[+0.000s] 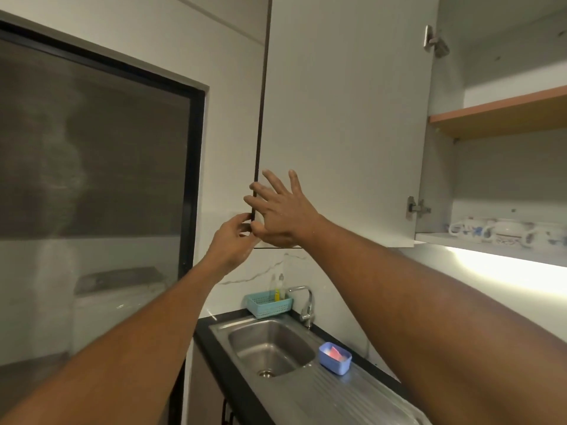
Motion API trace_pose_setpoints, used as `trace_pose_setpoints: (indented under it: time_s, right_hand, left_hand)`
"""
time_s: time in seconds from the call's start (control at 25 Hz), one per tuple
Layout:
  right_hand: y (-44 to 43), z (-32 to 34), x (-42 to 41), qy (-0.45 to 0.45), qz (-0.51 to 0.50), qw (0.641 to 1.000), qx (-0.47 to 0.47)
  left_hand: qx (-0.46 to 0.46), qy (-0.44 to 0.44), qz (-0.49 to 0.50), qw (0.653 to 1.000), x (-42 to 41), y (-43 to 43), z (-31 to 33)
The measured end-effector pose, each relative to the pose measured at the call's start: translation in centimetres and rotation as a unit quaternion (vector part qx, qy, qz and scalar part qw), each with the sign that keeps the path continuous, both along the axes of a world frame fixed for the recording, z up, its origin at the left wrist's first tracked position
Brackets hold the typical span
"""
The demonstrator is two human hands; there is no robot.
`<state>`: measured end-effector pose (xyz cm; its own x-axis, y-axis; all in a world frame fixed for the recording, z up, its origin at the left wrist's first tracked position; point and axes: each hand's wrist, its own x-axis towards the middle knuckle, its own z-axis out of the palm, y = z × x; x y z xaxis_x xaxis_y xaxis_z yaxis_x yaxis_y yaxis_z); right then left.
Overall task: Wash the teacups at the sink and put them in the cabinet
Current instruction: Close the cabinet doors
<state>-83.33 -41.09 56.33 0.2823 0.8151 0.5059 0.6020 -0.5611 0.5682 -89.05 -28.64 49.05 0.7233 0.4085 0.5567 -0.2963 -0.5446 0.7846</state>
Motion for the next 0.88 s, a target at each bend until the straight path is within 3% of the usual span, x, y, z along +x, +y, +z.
trace_pose_setpoints:
  time_s: [0.16,0.28,0.52,0.64,0.88]
  right_hand:
    - [-3.3,-0.1,-1.6,-0.008,0.033,0.999,0.009]
    - [-7.2,0.3,-3.2,-0.067,0.093,0.993,0.027]
    - [-18.7,0.1,-5.6,-0.170,0.111,0.979,0.000]
    - [-26.3,0.0,-6.8,-0.194,0.066,0.979,-0.009]
    - [-42.5,-1.5,-8.2,-0.170,-0.114,0.979,0.000]
  left_hand:
    - [0.042,-0.095,0.090,0.991,0.2,-2.4,-1.1]
    - [0.049,-0.207,0.098,0.972,-0.4,-6.4,-1.9]
    - [0.020,-0.360,-0.038,0.932,-1.6,-20.2,-3.6]
    - [0.010,-0.383,-0.133,0.914,-2.0,-27.8,-3.4]
    - [0.139,-0.340,-0.210,0.906,0.3,-40.8,-4.2]
